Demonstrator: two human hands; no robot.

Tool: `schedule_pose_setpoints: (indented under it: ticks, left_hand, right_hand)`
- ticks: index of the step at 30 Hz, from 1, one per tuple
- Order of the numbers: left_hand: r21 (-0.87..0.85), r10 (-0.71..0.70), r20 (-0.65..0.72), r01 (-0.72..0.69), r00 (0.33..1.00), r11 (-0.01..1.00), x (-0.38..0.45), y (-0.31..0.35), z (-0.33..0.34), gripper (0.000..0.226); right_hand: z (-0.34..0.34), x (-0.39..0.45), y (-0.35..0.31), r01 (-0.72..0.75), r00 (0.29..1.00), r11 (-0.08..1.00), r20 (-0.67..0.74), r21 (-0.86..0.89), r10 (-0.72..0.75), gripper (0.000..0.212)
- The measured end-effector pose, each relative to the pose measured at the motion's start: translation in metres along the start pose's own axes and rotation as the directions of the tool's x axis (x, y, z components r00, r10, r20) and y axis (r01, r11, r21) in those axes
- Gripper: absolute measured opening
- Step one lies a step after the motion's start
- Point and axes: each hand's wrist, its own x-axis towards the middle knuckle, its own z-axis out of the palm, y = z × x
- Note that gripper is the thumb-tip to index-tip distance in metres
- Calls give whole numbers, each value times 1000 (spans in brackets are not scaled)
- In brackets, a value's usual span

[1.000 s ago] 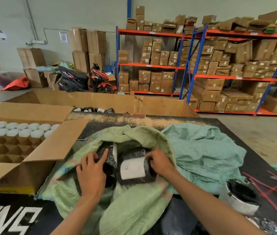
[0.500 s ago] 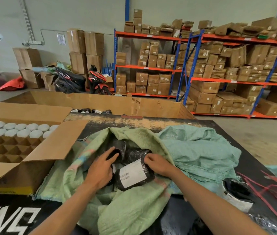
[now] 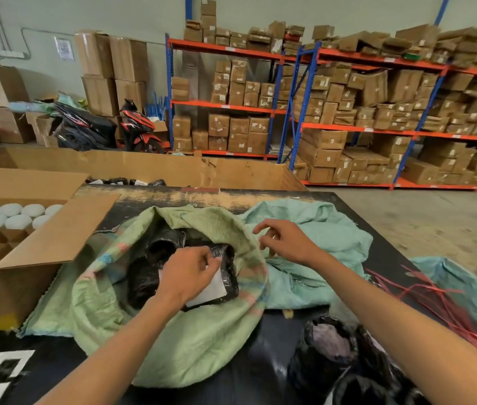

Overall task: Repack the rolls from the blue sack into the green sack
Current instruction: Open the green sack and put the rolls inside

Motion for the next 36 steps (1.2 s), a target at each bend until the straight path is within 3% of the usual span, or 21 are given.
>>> schedule_pose_setpoints:
  ticks: [4,6,8,10,11,14,17,20,22,24,26,28,31,34,36]
  left_hand:
    - [-120,185,253,-159,950,980,-1,63,25,33]
    - [-214,193,415,-111,889,971,-6,93,42,31]
    - [-276,161,598,13,785,961,-15,117,60,35]
    - [-239,124,719,76,684,968,-26,132,77,43]
    - [-201,111,729,56,675,978,-31,136,83,43]
    - [-97,64,676,3,734,995,-41,140,94,36]
    - [-79,-9,608,72,794,994,-41,131,88,30]
    - [-252,-104,536,276,838,928,-32,119,63,24]
    - [-368,-176,470,373,865,851,-20,109,38,21]
    - [-465,-242,422,438,874,769,-8,91,10,16]
    - [-551,-330,374,494,867,672,1,68,-17,16]
    - [-607,-432,303,522,849,600,3,44,-38,14]
    - [-622,-550,169,522,818,584,-7,0,-64,16]
    - [-621,-624,166,572,764,536,-25,-35,-77,33]
    - [-578,-655,124,591,745,563,-34,-58,-75,39]
  right_hand:
    - [-50,-28,42,-187,980,961,35,-202,198,21]
    - [-64,-43,62,-262,945,896,92,-358,313,30]
    - [-70,-58,77,-311,882,797,154,-518,445,44]
    - [-70,-72,94,-349,807,711,190,-610,559,60]
    - [-68,-77,104,-368,775,685,200,-629,599,70]
    - [-59,-89,123,-444,734,672,189,-593,652,99]
    - [-55,-94,131,-477,785,703,103,-527,611,89]
    - [-65,-87,117,-480,860,771,-47,-418,509,81]
    - [-75,-80,97,-436,897,875,-189,-213,400,83]
    - [-83,-69,72,-297,909,954,-293,50,298,79]
    - [-82,-55,46,-150,900,940,-351,305,257,67]
    - [-73,-40,25,-79,902,870,-336,487,270,63]
    - [-45,-18,2,-85,938,796,-221,599,267,69]
    - [-6,1,-18,-164,971,785,-42,597,235,86]
    - [26,15,-27,-224,971,794,55,565,234,95]
